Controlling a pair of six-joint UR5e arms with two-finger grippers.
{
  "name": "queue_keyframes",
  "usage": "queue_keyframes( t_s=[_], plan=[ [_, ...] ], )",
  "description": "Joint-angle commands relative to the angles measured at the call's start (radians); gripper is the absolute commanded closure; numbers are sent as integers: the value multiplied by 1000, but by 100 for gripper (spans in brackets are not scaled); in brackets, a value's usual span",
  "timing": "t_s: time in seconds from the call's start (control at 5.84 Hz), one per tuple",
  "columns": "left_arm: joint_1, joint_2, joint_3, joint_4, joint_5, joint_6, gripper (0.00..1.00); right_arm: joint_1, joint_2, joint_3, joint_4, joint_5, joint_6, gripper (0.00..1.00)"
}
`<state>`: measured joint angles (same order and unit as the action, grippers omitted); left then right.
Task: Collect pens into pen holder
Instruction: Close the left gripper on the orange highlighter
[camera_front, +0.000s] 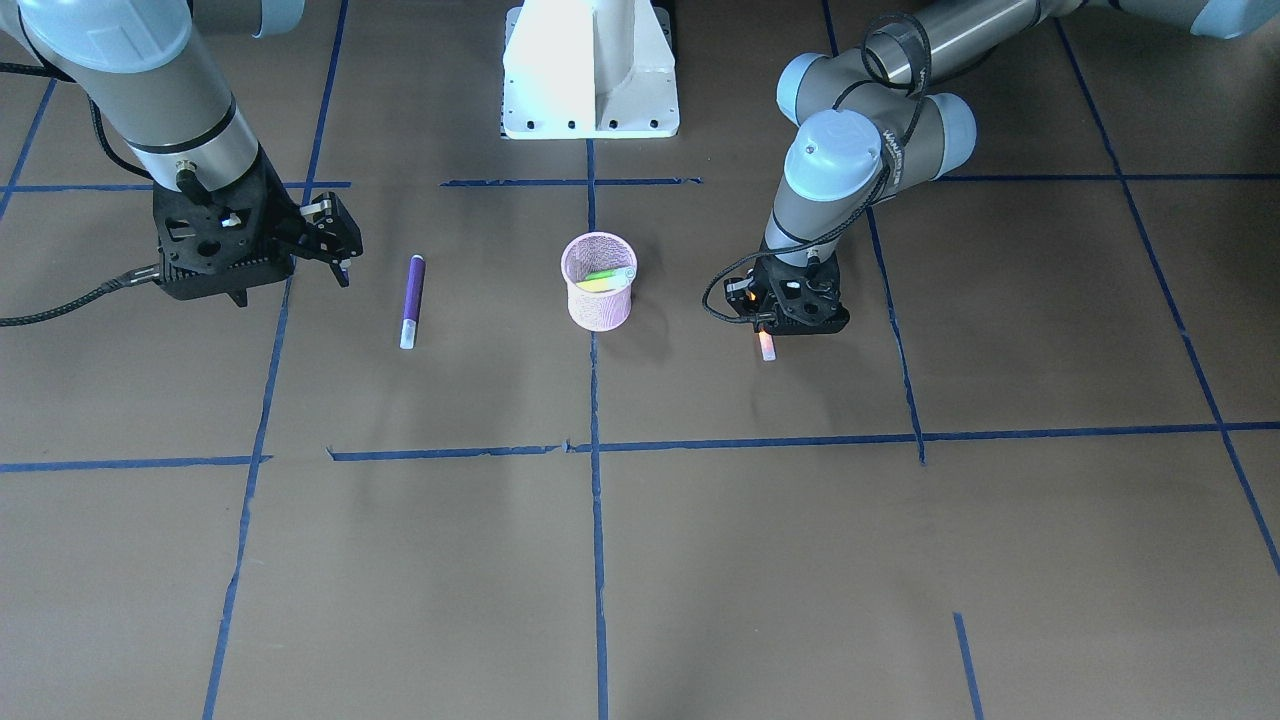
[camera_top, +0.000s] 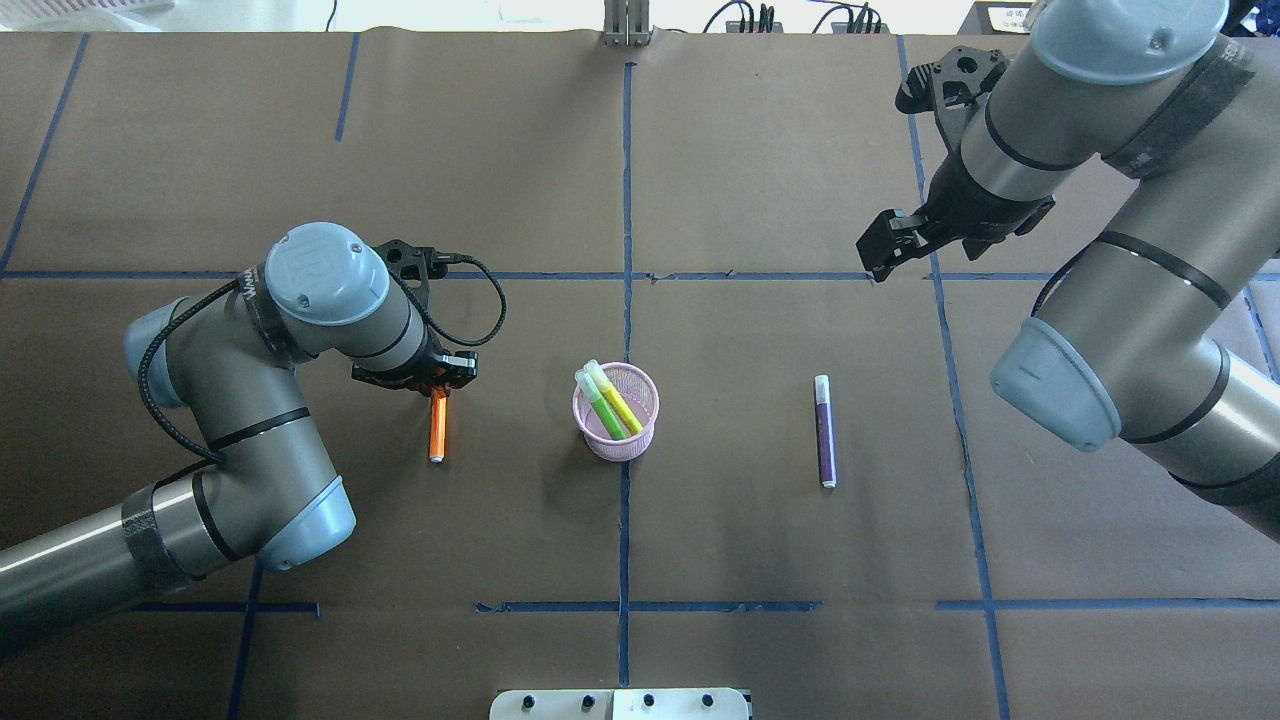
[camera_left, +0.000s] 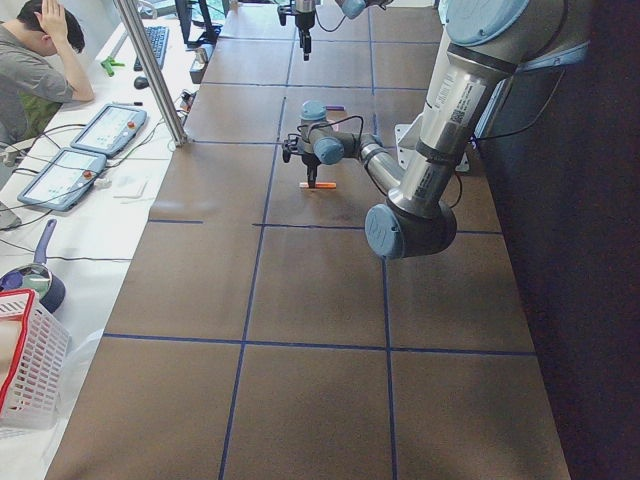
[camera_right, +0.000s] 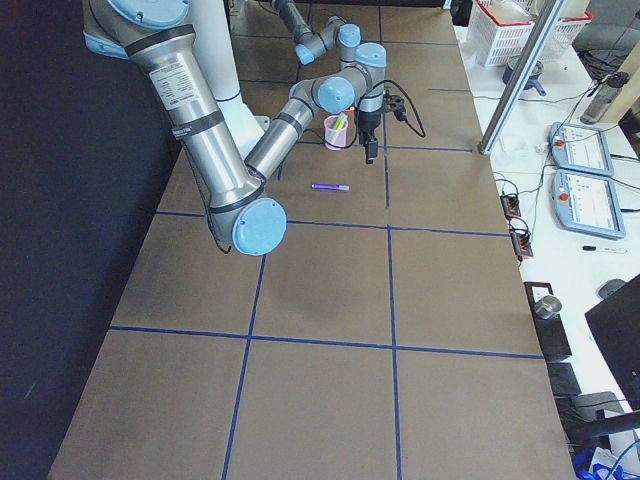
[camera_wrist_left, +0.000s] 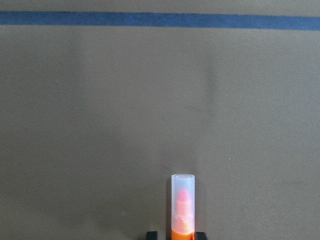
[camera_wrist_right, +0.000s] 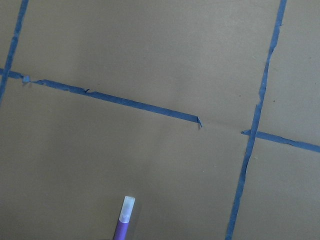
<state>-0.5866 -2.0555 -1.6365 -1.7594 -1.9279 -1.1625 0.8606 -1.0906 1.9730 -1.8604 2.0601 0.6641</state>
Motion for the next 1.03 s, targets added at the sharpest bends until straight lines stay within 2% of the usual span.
queue_keyframes(
  t_s=[0.0,0.51,0.86],
  plan=[
    [1,0,1,0,0,1,71,0,-2,0,0,0,2,0],
    [2,0,1,1,0,1,66,0,-2,0,0,0,2,0],
    [2,0,3,0,0,-2,66,0,-2,0,-2,0,2,0]
  ],
)
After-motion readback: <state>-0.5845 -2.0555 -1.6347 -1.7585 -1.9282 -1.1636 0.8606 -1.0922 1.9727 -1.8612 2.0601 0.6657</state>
